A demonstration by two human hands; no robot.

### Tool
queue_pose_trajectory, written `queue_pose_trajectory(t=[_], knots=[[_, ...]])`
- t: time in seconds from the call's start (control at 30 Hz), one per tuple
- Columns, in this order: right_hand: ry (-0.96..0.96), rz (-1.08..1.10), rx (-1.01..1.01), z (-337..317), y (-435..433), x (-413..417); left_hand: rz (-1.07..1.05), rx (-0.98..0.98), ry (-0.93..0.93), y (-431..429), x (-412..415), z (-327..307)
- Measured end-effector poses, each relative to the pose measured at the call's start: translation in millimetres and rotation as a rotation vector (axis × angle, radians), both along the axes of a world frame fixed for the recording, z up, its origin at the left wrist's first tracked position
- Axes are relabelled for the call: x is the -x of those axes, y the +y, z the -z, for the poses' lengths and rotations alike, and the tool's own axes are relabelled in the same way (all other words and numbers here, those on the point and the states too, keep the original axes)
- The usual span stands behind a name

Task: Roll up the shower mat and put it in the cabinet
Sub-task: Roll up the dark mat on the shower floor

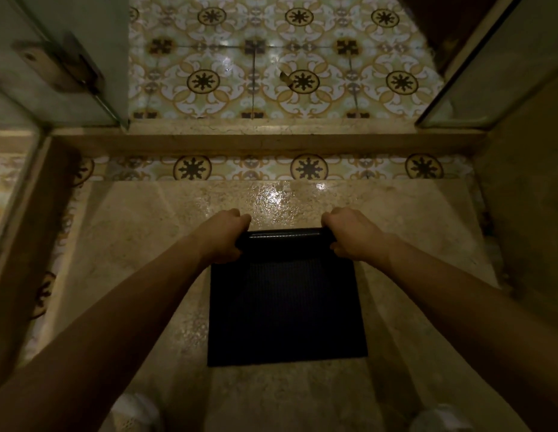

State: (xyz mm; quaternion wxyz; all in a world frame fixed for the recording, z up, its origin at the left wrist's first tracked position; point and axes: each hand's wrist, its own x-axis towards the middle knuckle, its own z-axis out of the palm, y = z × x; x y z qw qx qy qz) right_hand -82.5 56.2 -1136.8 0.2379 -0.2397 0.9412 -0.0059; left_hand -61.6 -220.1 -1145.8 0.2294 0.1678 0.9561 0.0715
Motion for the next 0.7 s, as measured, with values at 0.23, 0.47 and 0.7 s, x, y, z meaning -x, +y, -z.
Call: queue_pose_trajectory(t=[0.23,0.47,0.7], knots=[[-0.026,-0.017,-0.062,-8,-3,2,-0.051,-0.003,-0.188,-5,6,-10],[0.01,-0.07,-0.054,-5,2,-2,0.04,0.053,-0.154,2,1,-13],[-0.144,0.046,-0.009,-7,7,5,0.014,0.041,-0.153,1,-1,-18]])
